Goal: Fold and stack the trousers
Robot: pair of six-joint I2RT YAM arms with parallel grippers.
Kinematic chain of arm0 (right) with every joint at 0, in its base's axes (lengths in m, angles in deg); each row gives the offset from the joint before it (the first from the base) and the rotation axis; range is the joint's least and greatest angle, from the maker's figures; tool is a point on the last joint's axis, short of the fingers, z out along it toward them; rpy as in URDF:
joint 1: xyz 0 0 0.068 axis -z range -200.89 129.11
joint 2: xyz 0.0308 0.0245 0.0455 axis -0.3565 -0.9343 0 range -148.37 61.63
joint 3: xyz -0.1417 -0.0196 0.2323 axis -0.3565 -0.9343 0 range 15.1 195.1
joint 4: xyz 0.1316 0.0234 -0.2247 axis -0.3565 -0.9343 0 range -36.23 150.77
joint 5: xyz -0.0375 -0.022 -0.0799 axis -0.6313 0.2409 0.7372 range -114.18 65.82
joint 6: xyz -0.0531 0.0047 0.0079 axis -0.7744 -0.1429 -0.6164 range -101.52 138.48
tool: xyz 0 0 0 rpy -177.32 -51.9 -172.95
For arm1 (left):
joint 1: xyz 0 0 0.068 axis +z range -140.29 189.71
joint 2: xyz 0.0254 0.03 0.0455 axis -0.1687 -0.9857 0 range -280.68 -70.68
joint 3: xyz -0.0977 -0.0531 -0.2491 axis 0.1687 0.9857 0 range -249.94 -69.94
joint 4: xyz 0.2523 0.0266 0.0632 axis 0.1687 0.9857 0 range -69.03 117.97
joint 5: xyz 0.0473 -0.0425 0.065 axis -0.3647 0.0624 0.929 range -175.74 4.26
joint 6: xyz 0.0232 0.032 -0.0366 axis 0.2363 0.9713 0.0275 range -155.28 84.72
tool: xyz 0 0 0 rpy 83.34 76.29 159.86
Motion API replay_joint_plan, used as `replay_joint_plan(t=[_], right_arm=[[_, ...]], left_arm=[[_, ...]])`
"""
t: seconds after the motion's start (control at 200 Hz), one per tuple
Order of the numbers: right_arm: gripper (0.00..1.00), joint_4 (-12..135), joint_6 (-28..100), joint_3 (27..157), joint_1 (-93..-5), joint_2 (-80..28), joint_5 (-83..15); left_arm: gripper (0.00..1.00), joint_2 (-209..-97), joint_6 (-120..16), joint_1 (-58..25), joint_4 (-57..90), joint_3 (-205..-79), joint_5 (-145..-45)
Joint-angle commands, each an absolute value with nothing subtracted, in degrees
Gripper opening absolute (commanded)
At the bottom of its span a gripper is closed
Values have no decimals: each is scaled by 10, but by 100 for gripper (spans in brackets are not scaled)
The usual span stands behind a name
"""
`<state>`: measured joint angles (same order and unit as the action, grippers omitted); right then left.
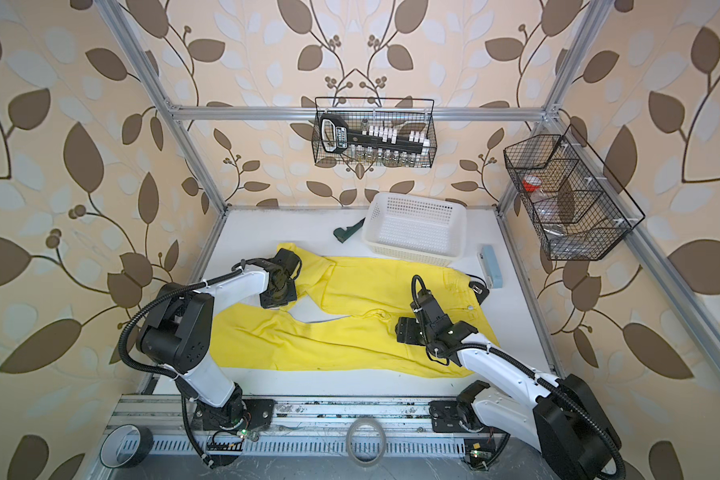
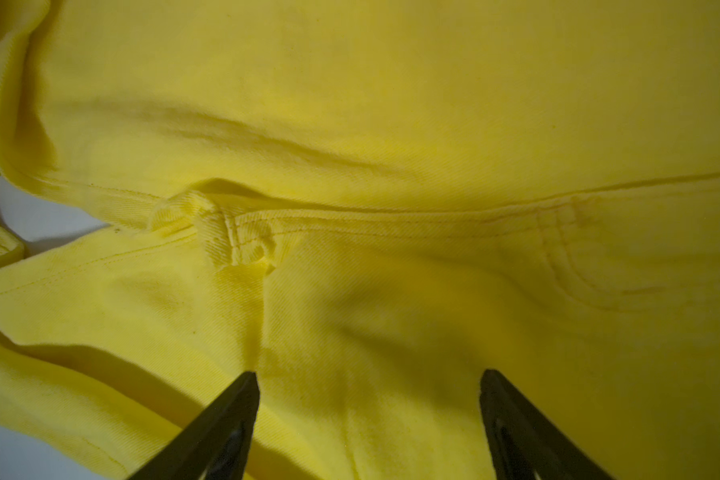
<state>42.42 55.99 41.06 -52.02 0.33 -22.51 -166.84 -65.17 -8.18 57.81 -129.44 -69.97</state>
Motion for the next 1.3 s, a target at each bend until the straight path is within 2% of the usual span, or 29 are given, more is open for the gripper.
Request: replay_joint_plan(t=[0.0, 0.14, 0.305, 0.4, 0.445, 0.55, 0.675, 0.905, 0.97, 0.99, 1.02, 1.14, 1.294], right_arm=[[84, 423, 563, 413, -523, -4, -222], [84, 436, 562, 405, -523, -17, -221], [85, 441, 558, 403, -523, -19, -225], [85, 436, 557, 402, -523, -14, -225], [85, 435, 557, 399, -523, -10, -225], [85, 432, 556, 393, -523, -4, -226], [85, 432, 556, 390, -523, 1, -224], [85, 438, 558, 385, -524, 3, -230], [85, 436, 557, 383, -524, 5, -229], [85, 435, 557, 382, -524, 5, -229], [85, 435, 556, 381, -524, 6, -230], [85, 436, 558, 380, -523, 9, -230], [85, 440, 555, 382, -523, 4, -236]], left_arm=[[0, -1631, -602, -74, 674, -1357, -605], [0, -1612, -540, -53, 774, -1427, -524], [0, -1619, -424, -40, 792, -1468, -483], [0, -1648, -362, -28, 782, -1483, -381], [0, -1667, -346, -10, 778, -1501, -364], [0, -1710, -300, 14, 744, -1546, -380], [0, -1763, -263, 3, 725, -1586, -457], [9, -1857, -220, -9, 662, -1625, -416], [16, -1870, -232, -9, 657, -1647, -427], [23, -1874, -237, -9, 660, -1656, -434], [40, -1880, -247, -9, 673, -1670, -446], [66, -1890, -316, -3, 742, -1717, -504], [74, -1872, -417, 42, 814, -1745, -546]])
